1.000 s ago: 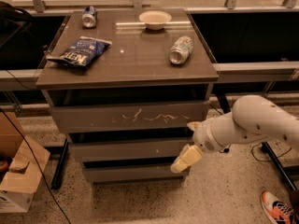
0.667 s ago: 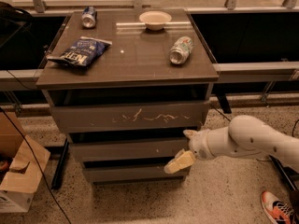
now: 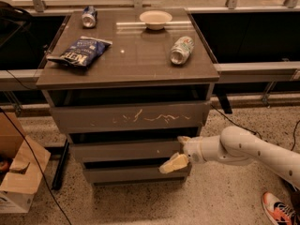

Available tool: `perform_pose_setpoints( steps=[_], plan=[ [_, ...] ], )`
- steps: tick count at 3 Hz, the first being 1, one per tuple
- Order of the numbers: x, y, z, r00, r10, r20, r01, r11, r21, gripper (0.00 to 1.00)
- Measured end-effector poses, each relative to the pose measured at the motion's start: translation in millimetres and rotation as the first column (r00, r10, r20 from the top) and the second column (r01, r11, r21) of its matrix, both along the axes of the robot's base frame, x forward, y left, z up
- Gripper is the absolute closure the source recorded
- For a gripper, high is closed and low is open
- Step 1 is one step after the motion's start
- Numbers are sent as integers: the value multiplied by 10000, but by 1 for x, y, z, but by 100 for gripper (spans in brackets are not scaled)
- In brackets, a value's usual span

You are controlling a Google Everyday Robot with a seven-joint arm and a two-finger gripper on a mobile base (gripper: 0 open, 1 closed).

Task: Open middle drawer

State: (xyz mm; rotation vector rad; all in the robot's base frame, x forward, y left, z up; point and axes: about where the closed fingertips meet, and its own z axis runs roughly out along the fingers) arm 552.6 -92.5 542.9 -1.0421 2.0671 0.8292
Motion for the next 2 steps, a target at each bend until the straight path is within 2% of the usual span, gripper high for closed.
perform_pose_setpoints(
  steps=[1,2],
  plan=[
    [31,0,-31,9999,-7,-128,11,9996,287,0],
    [55,0,-45,9998,35,-185,-27,9992,397,0]
  ],
)
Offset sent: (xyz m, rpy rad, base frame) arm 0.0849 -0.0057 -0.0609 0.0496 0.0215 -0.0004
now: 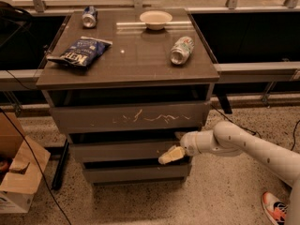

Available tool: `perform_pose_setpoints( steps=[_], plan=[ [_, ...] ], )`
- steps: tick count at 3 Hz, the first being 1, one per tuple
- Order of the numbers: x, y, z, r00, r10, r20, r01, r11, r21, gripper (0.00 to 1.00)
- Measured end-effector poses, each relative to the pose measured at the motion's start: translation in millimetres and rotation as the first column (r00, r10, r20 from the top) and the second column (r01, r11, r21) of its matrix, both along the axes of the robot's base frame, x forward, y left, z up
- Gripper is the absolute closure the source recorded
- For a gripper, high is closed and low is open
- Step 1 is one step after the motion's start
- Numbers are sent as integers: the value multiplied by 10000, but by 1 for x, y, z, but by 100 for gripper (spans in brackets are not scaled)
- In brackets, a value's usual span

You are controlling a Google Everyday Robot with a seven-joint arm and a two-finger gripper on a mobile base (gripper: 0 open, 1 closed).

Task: Open middle drawer

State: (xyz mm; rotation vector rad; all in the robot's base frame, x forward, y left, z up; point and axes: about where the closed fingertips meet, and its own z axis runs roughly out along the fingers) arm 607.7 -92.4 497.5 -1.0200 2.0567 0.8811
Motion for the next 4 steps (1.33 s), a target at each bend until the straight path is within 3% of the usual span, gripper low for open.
perform_pose_setpoints(
  steps=[1,2,3,4],
  plan=[
    [23,5,-29,9982,174,-571,-169,9998,91,3],
    [24,7,-33,9967,297,-756,-288,9995,126,26],
    [0,13,-36,9875,966,-1249,-984,9951,-81,49],
    [1,13,-34,9875,966,-1249,-984,9951,-81,72]
  ],
)
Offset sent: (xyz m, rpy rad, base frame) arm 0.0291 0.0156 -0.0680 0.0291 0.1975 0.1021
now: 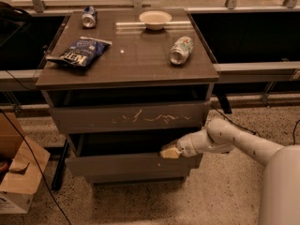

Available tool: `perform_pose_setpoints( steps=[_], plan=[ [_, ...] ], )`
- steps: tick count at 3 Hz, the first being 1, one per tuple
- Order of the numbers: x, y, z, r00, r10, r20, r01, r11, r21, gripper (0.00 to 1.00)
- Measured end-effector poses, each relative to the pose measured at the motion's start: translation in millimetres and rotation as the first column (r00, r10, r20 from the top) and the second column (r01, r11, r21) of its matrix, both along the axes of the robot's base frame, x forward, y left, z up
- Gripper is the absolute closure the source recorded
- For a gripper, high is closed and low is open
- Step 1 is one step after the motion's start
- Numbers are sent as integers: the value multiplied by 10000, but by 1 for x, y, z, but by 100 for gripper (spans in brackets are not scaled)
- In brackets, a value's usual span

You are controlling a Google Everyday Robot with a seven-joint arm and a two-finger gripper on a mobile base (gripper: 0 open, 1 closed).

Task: Open middle drawer

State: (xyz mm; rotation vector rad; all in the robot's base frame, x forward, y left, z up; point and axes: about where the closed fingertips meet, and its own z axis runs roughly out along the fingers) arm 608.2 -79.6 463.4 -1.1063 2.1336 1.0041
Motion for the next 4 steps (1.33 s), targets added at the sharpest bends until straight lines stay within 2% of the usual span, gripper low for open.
perform_pose_setpoints(
  steps=[1,2,3,4],
  plan=[
    [-30,3,5,9985,430,-343,-433,9990,-89,76],
    [-141,-3,42,9691,1661,-1822,-1791,9821,-576,45],
    [-210,-10,55,9323,2056,-2976,-2386,9679,-788,22],
    [-218,-9,53,9267,2139,-3091,-2486,9655,-773,1]
  ],
)
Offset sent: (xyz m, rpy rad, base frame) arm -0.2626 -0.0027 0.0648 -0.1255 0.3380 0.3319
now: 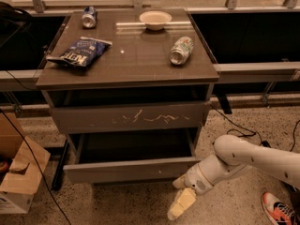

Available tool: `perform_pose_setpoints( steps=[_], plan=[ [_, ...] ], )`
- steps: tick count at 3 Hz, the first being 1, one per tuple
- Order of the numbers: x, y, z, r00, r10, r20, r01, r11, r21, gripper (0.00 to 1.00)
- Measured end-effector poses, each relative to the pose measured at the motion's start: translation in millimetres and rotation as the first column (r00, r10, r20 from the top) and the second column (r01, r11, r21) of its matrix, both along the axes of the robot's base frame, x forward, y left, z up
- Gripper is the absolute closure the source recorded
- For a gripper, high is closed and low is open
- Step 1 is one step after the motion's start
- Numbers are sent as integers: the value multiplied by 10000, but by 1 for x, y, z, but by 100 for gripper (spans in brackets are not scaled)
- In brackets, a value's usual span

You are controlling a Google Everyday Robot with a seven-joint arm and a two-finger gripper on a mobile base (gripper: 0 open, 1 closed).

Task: Open middle drawer

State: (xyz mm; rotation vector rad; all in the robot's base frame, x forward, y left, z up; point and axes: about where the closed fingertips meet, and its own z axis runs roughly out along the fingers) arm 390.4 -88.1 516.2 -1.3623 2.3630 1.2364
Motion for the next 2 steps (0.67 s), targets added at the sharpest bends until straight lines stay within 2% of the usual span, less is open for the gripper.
perform_pose_setpoints(
  steps=[1,2],
  plan=[
    [0,0,0,10000,-2,5,2,10000,2,0],
    [27,12,7,9983,300,490,-281,9988,-391,0]
  ],
)
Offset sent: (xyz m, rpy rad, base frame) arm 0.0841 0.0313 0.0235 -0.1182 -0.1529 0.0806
